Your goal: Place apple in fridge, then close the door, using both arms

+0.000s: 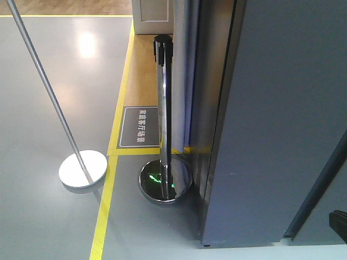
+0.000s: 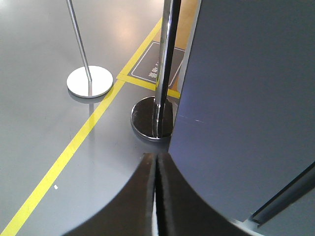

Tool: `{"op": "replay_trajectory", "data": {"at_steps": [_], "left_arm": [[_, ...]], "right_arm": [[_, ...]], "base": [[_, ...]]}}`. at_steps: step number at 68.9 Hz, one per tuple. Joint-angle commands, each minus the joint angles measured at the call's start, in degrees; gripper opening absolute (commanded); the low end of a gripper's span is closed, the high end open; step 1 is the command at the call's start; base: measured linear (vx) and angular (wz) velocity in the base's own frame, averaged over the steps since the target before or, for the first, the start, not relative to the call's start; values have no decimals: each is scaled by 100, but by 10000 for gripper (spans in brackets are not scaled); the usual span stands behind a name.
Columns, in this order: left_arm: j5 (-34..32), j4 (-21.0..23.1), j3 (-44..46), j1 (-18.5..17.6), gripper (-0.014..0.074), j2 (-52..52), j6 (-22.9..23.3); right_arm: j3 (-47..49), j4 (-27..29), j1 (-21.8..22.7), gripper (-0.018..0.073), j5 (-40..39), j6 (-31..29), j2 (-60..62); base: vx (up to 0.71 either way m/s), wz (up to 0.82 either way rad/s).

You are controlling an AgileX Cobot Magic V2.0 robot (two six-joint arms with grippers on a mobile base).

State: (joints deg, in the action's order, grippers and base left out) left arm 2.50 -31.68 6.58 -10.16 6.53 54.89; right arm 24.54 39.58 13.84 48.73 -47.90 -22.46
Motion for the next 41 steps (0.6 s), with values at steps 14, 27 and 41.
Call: {"op": "replay_trajectory", "data": {"at_steps": [14, 27, 41], "left_arm": [[475, 4404, 144, 4, -8, -17, -6100], [452, 4385, -302, 98, -8, -648, -6379], [586, 4168, -696, 618, -8, -809, -5838]], "right_arm": [[146, 221, 31, -11, -240, -15, -38], [146, 221, 31, -11, -240, -15, -38], [146, 221, 31, -11, -240, -15, -38]], "base": [[0, 0], [0, 0], [0, 0]]}}
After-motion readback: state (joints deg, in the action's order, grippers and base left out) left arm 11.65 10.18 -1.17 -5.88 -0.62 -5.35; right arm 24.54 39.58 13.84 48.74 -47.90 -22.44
